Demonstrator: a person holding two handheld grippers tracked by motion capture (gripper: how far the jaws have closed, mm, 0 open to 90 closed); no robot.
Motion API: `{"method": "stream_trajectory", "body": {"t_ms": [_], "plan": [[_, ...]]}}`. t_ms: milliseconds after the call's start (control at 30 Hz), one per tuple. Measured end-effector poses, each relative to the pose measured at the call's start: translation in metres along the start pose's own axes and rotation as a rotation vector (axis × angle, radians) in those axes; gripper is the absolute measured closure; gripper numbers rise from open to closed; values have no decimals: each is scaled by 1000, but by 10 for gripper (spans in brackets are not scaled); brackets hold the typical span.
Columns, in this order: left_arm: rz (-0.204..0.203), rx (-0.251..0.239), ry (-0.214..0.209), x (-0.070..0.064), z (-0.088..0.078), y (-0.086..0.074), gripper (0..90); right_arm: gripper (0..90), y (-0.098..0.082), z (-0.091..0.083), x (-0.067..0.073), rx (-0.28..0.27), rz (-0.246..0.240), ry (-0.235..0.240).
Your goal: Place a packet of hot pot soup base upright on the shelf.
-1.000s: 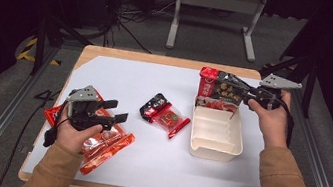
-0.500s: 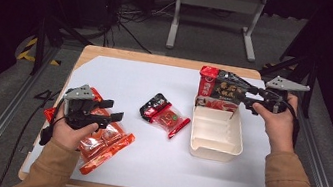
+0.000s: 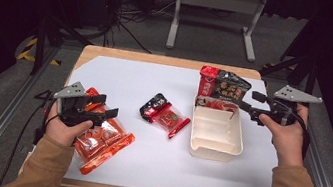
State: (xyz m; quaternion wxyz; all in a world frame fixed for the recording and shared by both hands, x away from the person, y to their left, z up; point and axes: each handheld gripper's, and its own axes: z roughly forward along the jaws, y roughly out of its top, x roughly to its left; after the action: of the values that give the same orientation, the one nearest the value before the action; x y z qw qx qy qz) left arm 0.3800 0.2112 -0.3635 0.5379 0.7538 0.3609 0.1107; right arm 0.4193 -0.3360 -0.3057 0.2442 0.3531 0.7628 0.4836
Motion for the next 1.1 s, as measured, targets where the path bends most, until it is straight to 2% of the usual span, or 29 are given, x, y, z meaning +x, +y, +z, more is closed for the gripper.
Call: {"method": "stream_trajectory", "body": {"t_ms": [133, 200, 333, 567, 667, 900, 1100], "plan": [[-2, 0, 22, 2, -4, -1, 227, 360, 0, -7, 11, -1, -12, 11], [-16, 0, 24, 3, -5, -2, 210, 360, -1, -9, 17, -2, -18, 18], [-15, 4, 32, 6, -9, -1, 190, 354, -5, -16, 29, -3, -25, 36], [-23, -13, 49, 9, -17, 0, 174, 349, -14, -21, 43, -10, -29, 39], [-21, -17, 60, 11, -21, 0, 168, 349, -19, -24, 45, -43, -11, 43], [-10, -25, 71, 16, -28, 0, 162, 339, -27, -28, 45, -27, -4, 42], [-22, -24, 112, 26, -36, -3, 182, 332, -31, -29, 43, -12, -1, 31]]}}
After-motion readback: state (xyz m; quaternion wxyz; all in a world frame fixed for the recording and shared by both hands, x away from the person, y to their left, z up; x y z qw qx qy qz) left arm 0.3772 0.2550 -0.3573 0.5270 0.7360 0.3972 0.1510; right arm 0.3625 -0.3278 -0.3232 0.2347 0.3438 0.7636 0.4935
